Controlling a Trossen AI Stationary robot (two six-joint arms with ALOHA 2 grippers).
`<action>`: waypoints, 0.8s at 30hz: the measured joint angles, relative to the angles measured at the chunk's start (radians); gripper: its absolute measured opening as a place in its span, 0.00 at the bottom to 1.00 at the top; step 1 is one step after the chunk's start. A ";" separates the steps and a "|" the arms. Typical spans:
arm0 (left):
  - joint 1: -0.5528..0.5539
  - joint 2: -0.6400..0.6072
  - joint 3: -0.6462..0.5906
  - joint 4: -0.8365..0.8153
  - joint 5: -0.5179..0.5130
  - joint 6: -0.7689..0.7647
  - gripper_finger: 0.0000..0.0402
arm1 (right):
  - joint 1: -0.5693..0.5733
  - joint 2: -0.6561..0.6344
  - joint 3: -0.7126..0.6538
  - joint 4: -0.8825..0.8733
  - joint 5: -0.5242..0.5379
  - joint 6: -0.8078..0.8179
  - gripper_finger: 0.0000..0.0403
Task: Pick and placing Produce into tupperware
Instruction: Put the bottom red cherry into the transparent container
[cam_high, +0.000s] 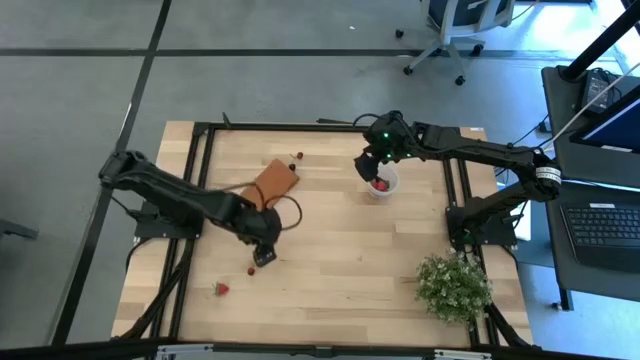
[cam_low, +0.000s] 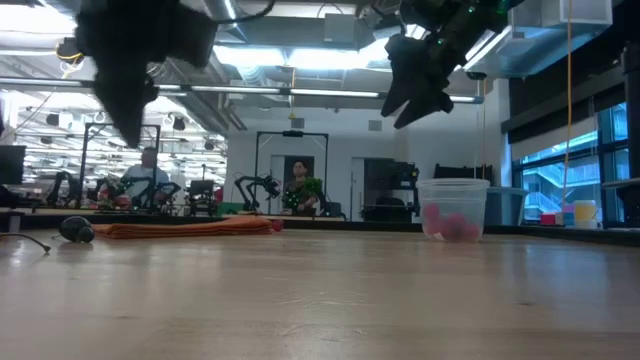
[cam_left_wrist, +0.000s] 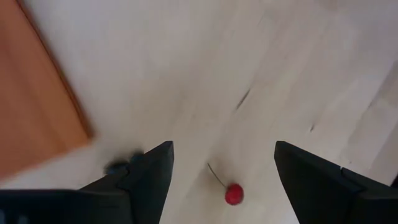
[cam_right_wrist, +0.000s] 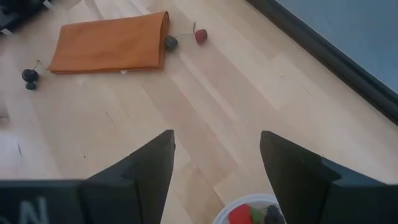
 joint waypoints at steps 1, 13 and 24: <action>-0.009 0.019 0.000 -0.003 0.009 -0.032 0.66 | 0.000 0.000 0.000 0.002 0.000 -0.009 0.59; -0.080 0.193 0.000 0.004 0.190 -0.288 0.65 | 0.000 0.000 0.000 0.005 0.000 -0.014 0.59; -0.117 0.281 0.000 0.010 0.258 -0.373 0.65 | 0.000 0.000 0.000 0.005 0.001 -0.014 0.59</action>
